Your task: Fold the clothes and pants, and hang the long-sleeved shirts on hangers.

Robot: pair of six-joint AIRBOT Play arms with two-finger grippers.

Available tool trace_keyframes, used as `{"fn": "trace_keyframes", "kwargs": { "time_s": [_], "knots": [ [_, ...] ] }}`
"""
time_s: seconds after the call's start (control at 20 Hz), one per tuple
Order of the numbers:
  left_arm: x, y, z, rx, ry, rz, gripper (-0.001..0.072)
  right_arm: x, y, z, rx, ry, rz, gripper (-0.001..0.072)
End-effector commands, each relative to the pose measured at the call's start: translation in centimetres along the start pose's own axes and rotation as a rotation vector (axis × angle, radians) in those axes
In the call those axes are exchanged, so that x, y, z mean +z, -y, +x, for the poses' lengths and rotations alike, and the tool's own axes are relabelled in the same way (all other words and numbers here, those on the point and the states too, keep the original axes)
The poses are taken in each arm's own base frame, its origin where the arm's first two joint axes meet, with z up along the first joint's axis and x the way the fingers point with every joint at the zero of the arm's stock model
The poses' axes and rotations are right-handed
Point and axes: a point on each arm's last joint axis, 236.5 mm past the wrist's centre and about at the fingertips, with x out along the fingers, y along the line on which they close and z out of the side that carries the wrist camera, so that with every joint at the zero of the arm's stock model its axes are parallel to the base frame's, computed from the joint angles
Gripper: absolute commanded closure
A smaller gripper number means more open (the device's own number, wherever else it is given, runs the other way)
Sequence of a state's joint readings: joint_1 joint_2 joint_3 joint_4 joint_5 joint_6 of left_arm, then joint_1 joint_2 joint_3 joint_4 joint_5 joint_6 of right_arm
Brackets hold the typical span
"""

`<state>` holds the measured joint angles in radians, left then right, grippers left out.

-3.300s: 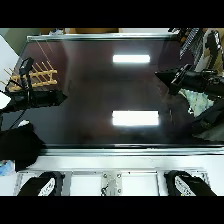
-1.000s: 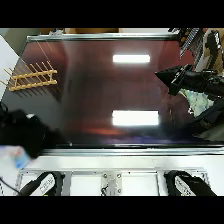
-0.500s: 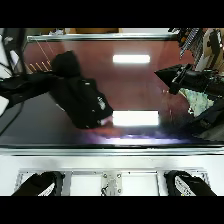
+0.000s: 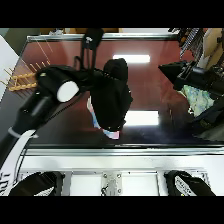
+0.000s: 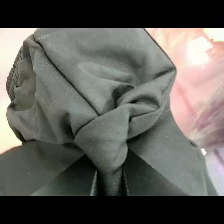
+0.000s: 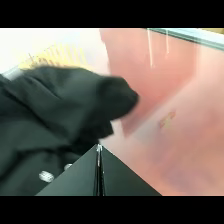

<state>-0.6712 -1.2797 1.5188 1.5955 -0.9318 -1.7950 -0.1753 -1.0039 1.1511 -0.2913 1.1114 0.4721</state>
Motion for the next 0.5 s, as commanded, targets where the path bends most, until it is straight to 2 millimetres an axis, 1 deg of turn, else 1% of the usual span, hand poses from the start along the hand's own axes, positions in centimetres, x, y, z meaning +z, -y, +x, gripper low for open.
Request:
{"fn": "trace_keyframes", "kwargs": {
  "time_s": [0.0, 0.05, 0.1, 0.15, 0.2, 0.25, 0.3, 0.35, 0.4, 0.45],
  "knots": [
    [-3.8, -2.0, 3.9, 0.051, -0.163, -0.002, 0.0672, -1.3, 0.6, -0.1, -0.021, -0.053, 0.018, 0.069],
    [-5.6, -3.3, 4.6, 0.078, -0.238, -0.001, 0.0671, -3.5, 2.0, -0.4, -0.084, -0.143, 0.046, 0.0691],
    [-7.7, -4.8, 5.1, 0.105, -0.32, 0.002, 0.0672, -6.2, 3.9, -1.1, -0.17, -0.257, 0.073, 0.0691],
    [-9.7, -5.9, 5.5, 0.125, -0.387, -0.004, 0.0672, -9.3, 6.2, -2.4, -0.282, -0.389, 0.109, 0.069],
    [-12.0, -7.1, 6.0, 0.144, -0.445, -0.02, 0.0671, -11.9, 8.5, -4.0, -0.399, -0.49, 0.163, 0.0691],
    [-14.4, -7.9, 6.4, 0.159, -0.5, -0.029, 0.0672, -14.0, 10.6, -5.7, -0.518, -0.564, 0.244, 0.069],
    [-16.7, -8.7, 6.6, 0.171, -0.553, -0.038, 0.0672, -15.6, 11.9, -6.6, -0.595, -0.604, 0.322, 0.0683],
    [-19.0, -9.4, 6.6, 0.183, -0.605, -0.048, 0.0671, -16.9, 12.3, -6.5, -0.61, -0.627, 0.403, 0.0476],
    [-20.7, -9.9, 6.6, 0.193, -0.642, -0.057, 0.0672, -18.1, 12.1, -5.6, -0.578, -0.647, 0.464, 0.0078],
    [-21.9, -10.3, 6.6, 0.199, -0.668, -0.063, 0.0672, -19.4, 11.3, -4.1, -0.514, -0.67, 0.529, 0.0018]
  ]
}}
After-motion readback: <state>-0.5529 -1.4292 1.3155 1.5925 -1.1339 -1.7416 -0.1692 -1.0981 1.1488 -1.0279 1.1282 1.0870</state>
